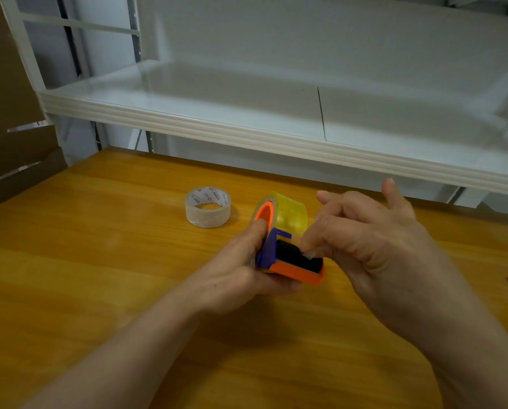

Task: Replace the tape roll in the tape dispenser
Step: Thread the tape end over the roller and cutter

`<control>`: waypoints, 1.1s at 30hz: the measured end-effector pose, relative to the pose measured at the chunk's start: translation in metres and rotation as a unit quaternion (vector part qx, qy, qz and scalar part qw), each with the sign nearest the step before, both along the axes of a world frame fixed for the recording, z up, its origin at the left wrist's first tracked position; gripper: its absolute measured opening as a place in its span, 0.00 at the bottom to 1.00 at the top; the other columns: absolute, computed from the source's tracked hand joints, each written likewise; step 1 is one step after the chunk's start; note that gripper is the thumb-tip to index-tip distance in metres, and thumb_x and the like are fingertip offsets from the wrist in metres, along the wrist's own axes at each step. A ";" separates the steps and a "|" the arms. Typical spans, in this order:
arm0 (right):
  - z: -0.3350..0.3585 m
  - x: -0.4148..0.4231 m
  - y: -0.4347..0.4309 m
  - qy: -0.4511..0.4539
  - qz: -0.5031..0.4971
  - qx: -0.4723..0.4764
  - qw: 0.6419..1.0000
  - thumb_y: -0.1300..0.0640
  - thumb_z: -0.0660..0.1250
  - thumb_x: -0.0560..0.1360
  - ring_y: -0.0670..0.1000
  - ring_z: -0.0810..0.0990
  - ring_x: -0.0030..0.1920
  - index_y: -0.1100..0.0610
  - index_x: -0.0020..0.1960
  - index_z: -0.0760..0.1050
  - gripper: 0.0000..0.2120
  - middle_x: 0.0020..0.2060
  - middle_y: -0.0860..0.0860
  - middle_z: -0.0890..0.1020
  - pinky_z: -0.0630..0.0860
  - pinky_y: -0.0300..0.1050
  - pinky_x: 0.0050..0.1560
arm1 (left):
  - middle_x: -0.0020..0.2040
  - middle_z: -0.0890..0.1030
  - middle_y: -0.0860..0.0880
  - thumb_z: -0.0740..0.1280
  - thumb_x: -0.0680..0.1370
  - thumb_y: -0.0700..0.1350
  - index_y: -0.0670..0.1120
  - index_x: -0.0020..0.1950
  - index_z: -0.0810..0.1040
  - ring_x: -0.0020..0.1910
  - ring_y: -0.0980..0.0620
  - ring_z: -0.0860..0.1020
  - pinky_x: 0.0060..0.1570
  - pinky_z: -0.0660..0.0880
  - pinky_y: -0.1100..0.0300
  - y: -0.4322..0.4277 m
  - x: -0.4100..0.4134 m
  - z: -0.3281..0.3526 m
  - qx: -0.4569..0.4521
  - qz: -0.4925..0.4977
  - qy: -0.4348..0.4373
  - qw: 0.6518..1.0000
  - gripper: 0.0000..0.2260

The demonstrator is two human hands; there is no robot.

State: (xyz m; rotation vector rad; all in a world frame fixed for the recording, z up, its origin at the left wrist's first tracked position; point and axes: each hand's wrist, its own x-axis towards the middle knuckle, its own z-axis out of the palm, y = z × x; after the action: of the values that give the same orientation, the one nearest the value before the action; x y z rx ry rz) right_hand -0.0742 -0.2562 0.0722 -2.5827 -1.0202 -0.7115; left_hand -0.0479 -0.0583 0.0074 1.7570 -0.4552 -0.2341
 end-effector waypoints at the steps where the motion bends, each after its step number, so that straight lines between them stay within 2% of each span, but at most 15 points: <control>1: 0.000 0.000 0.001 -0.003 0.001 -0.005 1.000 0.60 0.67 0.69 0.60 0.80 0.63 0.49 0.45 0.80 0.09 0.44 0.47 0.81 0.58 0.82 0.66 | 0.54 0.84 0.55 0.76 0.69 0.41 0.50 0.76 0.63 0.56 0.55 0.82 0.56 0.80 0.56 0.000 0.000 0.000 0.003 0.007 -0.006 1.000 0.38; 4: -0.001 0.000 0.003 -0.007 0.007 -0.011 1.000 0.61 0.67 0.69 0.60 0.81 0.62 0.49 0.45 0.79 0.09 0.44 0.48 0.81 0.59 0.82 0.65 | 0.60 0.82 0.50 0.78 0.70 0.40 0.52 0.77 0.61 0.59 0.51 0.82 0.60 0.79 0.54 -0.001 0.003 -0.003 0.016 0.021 -0.017 1.000 0.41; 6: -0.001 -0.001 0.004 -0.006 0.007 -0.007 1.000 0.60 0.67 0.69 0.59 0.81 0.62 0.49 0.45 0.80 0.09 0.45 0.47 0.81 0.59 0.81 0.65 | 0.64 0.79 0.50 0.79 0.67 0.47 0.56 0.77 0.61 0.62 0.49 0.80 0.63 0.78 0.49 0.000 0.006 -0.005 0.041 0.032 -0.029 0.998 0.42; 9: -0.001 -0.001 0.007 -0.010 0.011 -0.009 1.000 0.59 0.67 0.69 0.59 0.82 0.61 0.49 0.45 0.80 0.08 0.44 0.48 0.82 0.59 0.81 0.65 | 0.69 0.75 0.50 0.79 0.63 0.55 0.76 0.71 0.58 0.68 0.47 0.76 0.67 0.74 0.44 0.000 0.006 -0.008 0.062 0.052 -0.044 0.996 0.44; 10: -0.001 -0.002 0.009 -0.012 0.011 -0.016 1.000 0.59 0.67 0.68 0.59 0.82 0.60 0.49 0.44 0.79 0.07 0.44 0.48 0.82 0.59 0.81 0.65 | 0.71 0.73 0.51 0.80 0.64 0.54 0.84 0.64 0.55 0.70 0.48 0.74 0.69 0.72 0.44 -0.001 0.006 -0.007 0.077 0.061 -0.056 0.994 0.44; 12: -0.002 -0.002 0.011 -0.012 0.009 -0.027 1.000 0.58 0.67 0.68 0.59 0.82 0.60 0.48 0.44 0.79 0.07 0.45 0.48 0.82 0.58 0.80 0.66 | 0.74 0.67 0.55 0.80 0.66 0.50 0.89 0.57 0.49 0.73 0.52 0.68 0.73 0.69 0.47 -0.003 0.003 -0.003 0.102 0.067 -0.080 0.989 0.47; 14: -0.002 -0.002 0.009 -0.007 0.013 -0.020 1.000 0.56 0.66 0.70 0.58 0.81 0.61 0.48 0.45 0.80 0.07 0.45 0.47 0.82 0.58 0.79 0.67 | 0.74 0.67 0.55 0.80 0.67 0.50 0.80 0.67 0.55 0.73 0.52 0.69 0.72 0.70 0.47 -0.004 0.002 -0.002 0.092 0.068 -0.084 0.990 0.45; 17: 0.000 -0.001 0.003 0.015 0.008 0.023 1.000 0.57 0.65 0.74 0.56 0.80 0.63 0.47 0.46 0.80 0.07 0.46 0.45 0.81 0.58 0.79 0.68 | 0.66 0.78 0.50 0.78 0.64 0.54 0.60 0.74 0.63 0.65 0.48 0.78 0.64 0.77 0.45 -0.003 0.003 -0.005 0.051 0.055 -0.052 0.996 0.41; 19: 0.000 -0.002 0.006 0.012 0.009 0.026 1.000 0.55 0.63 0.76 0.55 0.79 0.64 0.46 0.46 0.80 0.07 0.47 0.45 0.80 0.59 0.79 0.68 | 0.65 0.79 0.51 0.78 0.64 0.54 0.60 0.74 0.64 0.64 0.48 0.79 0.64 0.77 0.46 -0.004 0.002 -0.004 0.057 0.056 -0.049 0.996 0.41; 22: 0.002 -0.005 0.015 0.011 0.012 0.030 0.999 0.50 0.59 0.73 0.54 0.77 0.63 0.46 0.44 0.78 0.09 0.52 0.45 0.76 0.60 0.78 0.68 | 0.69 0.74 0.55 0.79 0.65 0.54 0.66 0.75 0.58 0.70 0.51 0.73 0.69 0.72 0.47 -0.004 0.002 -0.004 0.086 0.063 -0.064 0.992 0.44; 25: 0.000 -0.004 0.017 -0.017 0.007 0.035 0.999 0.51 0.63 0.72 0.47 0.72 0.56 0.46 0.44 0.80 0.07 0.51 0.44 0.73 0.63 0.74 0.68 | 0.60 0.64 0.67 0.79 0.70 0.47 0.67 0.69 0.57 0.67 0.60 0.64 0.66 0.66 0.59 -0.005 0.000 -0.003 0.119 0.071 -0.077 0.987 0.39; 26: -0.001 -0.004 0.016 -0.025 0.001 0.032 0.999 0.51 0.63 0.73 0.46 0.73 0.53 0.46 0.44 0.81 0.08 0.49 0.45 0.75 0.64 0.73 0.68 | 0.57 0.62 0.67 0.79 0.71 0.46 0.62 0.72 0.55 0.64 0.61 0.62 0.64 0.65 0.61 -0.005 -0.001 -0.002 0.131 0.074 -0.082 0.985 0.41; 28: -0.003 -0.002 0.014 -0.025 -0.012 0.030 0.999 0.49 0.61 0.73 0.44 0.75 0.48 0.46 0.45 0.82 0.11 0.43 0.44 0.77 0.66 0.71 0.68 | 0.60 0.61 0.62 0.78 0.72 0.47 0.53 0.78 0.53 0.63 0.62 0.60 0.62 0.62 0.62 -0.005 -0.002 -0.001 0.154 0.086 -0.089 0.980 0.43; 30: -0.003 -0.002 0.013 -0.021 -0.013 0.028 0.999 0.48 0.61 0.74 0.44 0.74 0.46 0.45 0.45 0.83 0.11 0.41 0.43 0.78 0.69 0.67 0.65 | 0.66 0.63 0.58 0.78 0.72 0.47 0.50 0.79 0.53 0.63 0.62 0.59 0.62 0.61 0.63 -0.005 -0.003 0.001 0.167 0.090 -0.092 0.978 0.44; 33: -0.002 -0.003 0.013 -0.023 -0.015 0.034 0.999 0.48 0.62 0.74 0.44 0.74 0.45 0.45 0.47 0.83 0.11 0.41 0.43 0.79 0.74 0.57 0.52 | 0.73 0.64 0.50 0.78 0.72 0.48 0.48 0.78 0.54 0.62 0.61 0.60 0.61 0.63 0.62 -0.007 -0.005 0.002 0.177 0.098 -0.101 0.974 0.43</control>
State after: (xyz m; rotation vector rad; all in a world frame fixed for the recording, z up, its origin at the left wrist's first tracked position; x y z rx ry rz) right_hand -0.0777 -0.2428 0.0704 -2.5388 -0.9561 -0.8033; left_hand -0.0528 -0.0651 0.0099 2.1741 -0.3993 0.0063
